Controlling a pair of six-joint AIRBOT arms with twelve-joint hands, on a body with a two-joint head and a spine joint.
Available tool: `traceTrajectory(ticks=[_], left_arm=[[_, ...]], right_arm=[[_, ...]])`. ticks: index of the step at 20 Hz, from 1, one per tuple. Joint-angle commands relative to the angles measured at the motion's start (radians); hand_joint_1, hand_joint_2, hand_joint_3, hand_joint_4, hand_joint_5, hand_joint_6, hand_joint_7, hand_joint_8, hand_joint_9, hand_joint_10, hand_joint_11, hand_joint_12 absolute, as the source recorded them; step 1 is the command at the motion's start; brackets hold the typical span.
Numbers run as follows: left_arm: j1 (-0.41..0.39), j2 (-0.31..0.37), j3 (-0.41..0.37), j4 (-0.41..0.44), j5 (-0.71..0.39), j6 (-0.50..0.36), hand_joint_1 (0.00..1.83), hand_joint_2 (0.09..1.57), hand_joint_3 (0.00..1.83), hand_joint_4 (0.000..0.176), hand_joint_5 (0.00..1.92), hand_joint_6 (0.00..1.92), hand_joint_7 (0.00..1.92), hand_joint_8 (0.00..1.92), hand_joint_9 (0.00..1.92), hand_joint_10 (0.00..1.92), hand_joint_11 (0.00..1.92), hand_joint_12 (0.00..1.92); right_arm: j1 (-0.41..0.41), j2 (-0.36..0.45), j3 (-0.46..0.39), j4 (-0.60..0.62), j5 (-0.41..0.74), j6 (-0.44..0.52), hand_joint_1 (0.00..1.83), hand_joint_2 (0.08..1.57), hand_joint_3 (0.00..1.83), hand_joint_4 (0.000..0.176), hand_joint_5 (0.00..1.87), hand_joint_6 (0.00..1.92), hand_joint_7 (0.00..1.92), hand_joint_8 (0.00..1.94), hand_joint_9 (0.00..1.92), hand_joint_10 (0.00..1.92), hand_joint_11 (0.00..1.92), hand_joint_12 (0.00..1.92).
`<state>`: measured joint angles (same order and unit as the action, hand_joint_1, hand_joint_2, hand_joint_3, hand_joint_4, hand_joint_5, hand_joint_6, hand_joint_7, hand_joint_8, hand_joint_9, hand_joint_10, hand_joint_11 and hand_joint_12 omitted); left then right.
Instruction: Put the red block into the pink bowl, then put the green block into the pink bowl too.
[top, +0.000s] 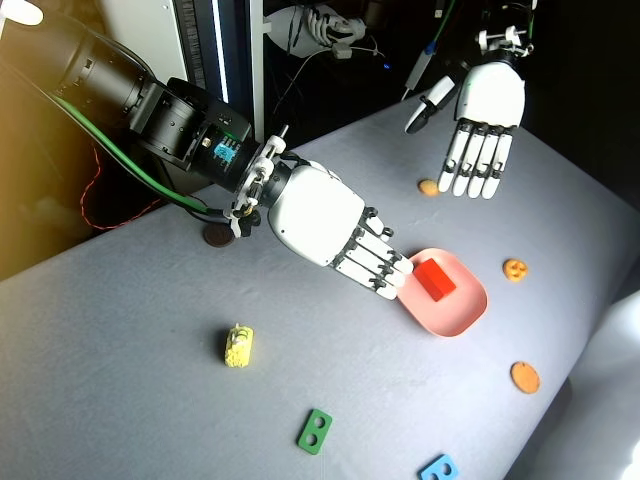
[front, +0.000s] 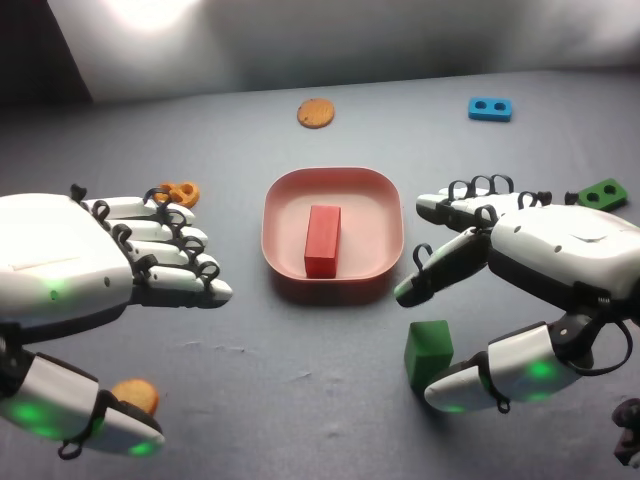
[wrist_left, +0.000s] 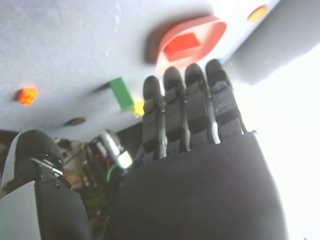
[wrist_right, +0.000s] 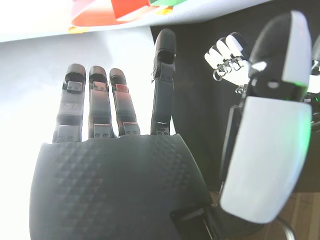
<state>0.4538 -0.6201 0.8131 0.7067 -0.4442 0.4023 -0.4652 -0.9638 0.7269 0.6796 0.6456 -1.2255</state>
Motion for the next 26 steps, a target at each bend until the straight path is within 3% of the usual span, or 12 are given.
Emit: traceTrajectory(ticks=[1, 10, 14, 16, 21, 22, 24, 26], left_arm=[[-0.006, 0.013, -0.002, -0.011, -0.096, -0.001, 0.30, 1.00, 0.01, 0.000, 0.29, 0.00, 0.23, 0.00, 0.10, 0.00, 0.00, 0.07], [0.012, 0.011, 0.001, -0.012, -0.129, -0.001, 0.29, 1.01, 0.00, 0.000, 0.29, 0.00, 0.23, 0.00, 0.10, 0.01, 0.02, 0.02], [0.003, 0.010, 0.000, -0.041, -0.131, 0.019, 0.30, 1.01, 0.00, 0.000, 0.36, 0.02, 0.28, 0.02, 0.12, 0.01, 0.01, 0.02], [0.000, 0.010, -0.002, -0.041, -0.131, 0.022, 0.31, 1.01, 0.00, 0.000, 0.28, 0.00, 0.22, 0.00, 0.08, 0.00, 0.00, 0.00], [0.001, 0.010, -0.001, -0.038, -0.130, 0.027, 0.27, 1.01, 0.00, 0.000, 0.31, 0.01, 0.24, 0.01, 0.12, 0.01, 0.04, 0.02], [0.000, 0.010, 0.001, -0.038, -0.128, 0.028, 0.18, 1.03, 0.01, 0.000, 0.23, 0.00, 0.17, 0.00, 0.05, 0.00, 0.01, 0.00], [-0.001, 0.010, 0.002, -0.038, -0.126, 0.031, 0.25, 1.03, 0.00, 0.000, 0.28, 0.02, 0.20, 0.02, 0.06, 0.01, 0.00, 0.00], [-0.003, 0.009, 0.001, -0.038, -0.123, 0.037, 0.26, 1.02, 0.00, 0.000, 0.30, 0.01, 0.24, 0.01, 0.11, 0.01, 0.01, 0.00]], right_arm=[[0.014, 0.009, -0.001, -0.035, 0.103, 0.005, 0.93, 0.73, 0.00, 0.175, 0.94, 0.02, 0.15, 0.00, 0.00, 0.00, 0.00, 0.00], [0.018, 0.007, 0.007, 0.007, 0.177, -0.028, 0.89, 0.74, 0.00, 0.176, 0.97, 0.01, 0.14, 0.00, 0.00, 0.00, 0.00, 0.00], [0.012, -0.011, 0.008, 0.025, 0.198, -0.049, 0.87, 0.75, 0.01, 0.167, 0.96, 0.00, 0.14, 0.00, 0.00, 0.00, 0.00, 0.00], [0.003, -0.023, 0.008, 0.027, 0.200, -0.064, 0.86, 0.76, 0.01, 0.171, 0.94, 0.00, 0.13, 0.00, 0.00, 0.00, 0.00, 0.00], [-0.017, -0.049, 0.028, 0.032, 0.208, -0.071, 0.87, 0.76, 0.01, 0.175, 0.94, 0.00, 0.15, 0.01, 0.00, 0.00, 0.00, 0.00], [-0.019, -0.055, 0.035, 0.035, 0.208, -0.071, 0.86, 0.76, 0.01, 0.175, 0.93, 0.00, 0.15, 0.01, 0.00, 0.00, 0.00, 0.00], [-0.022, -0.062, 0.035, 0.035, 0.208, -0.073, 0.87, 0.77, 0.01, 0.176, 0.91, 0.00, 0.14, 0.01, 0.00, 0.00, 0.00, 0.00], [-0.022, -0.073, 0.041, 0.035, 0.210, -0.075, 0.88, 0.78, 0.01, 0.164, 0.93, 0.01, 0.14, 0.01, 0.00, 0.00, 0.00, 0.00]])
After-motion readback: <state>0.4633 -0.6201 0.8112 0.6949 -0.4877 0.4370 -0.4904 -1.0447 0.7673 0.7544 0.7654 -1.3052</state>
